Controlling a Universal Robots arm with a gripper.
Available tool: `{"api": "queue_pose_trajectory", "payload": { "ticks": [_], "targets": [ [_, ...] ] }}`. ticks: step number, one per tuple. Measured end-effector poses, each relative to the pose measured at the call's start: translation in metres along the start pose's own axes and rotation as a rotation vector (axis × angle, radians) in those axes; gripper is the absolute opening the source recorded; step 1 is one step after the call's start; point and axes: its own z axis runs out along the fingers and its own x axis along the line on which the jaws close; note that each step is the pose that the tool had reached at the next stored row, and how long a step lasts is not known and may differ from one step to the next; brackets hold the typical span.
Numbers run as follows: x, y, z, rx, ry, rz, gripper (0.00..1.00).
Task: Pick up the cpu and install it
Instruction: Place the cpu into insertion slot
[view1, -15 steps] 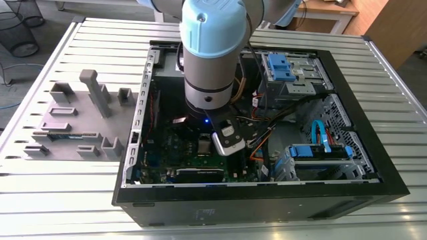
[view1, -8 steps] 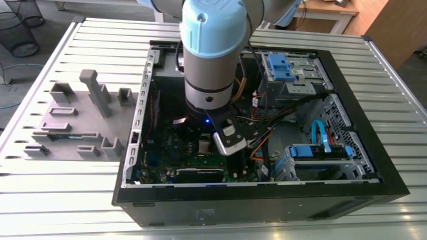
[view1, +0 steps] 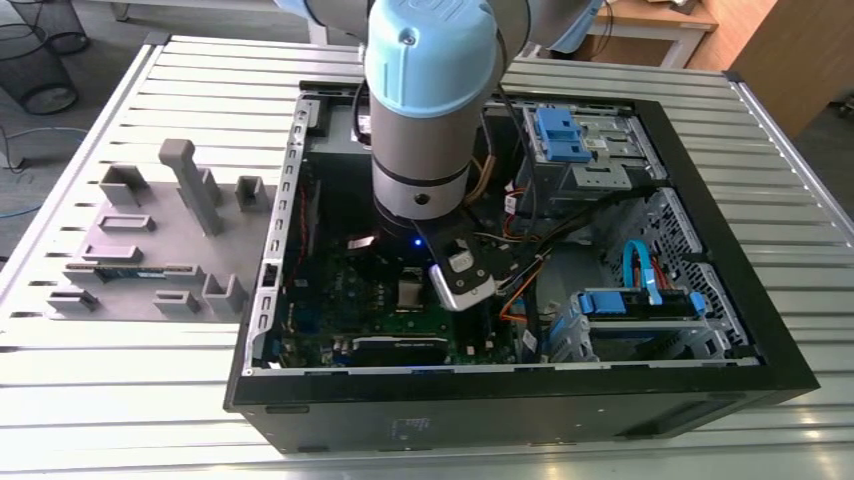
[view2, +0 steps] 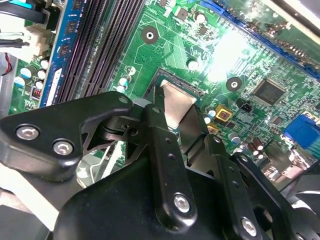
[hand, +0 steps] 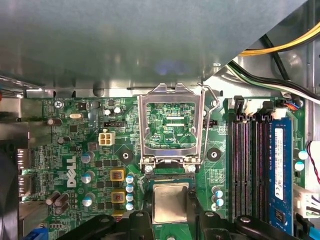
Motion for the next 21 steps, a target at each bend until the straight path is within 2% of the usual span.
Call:
{"api": "queue_pose_trajectory", "payload": {
  "ticks": [15, 21],
  "targets": [
    [-0.0024, 0.0001, 0.0009, -0.0003, 0.0000, -0.017, 0.39],
    [-0.0022, -0.0001, 0.0045, 0.0005, 0.0003, -0.017, 0.39]
  ]
}}
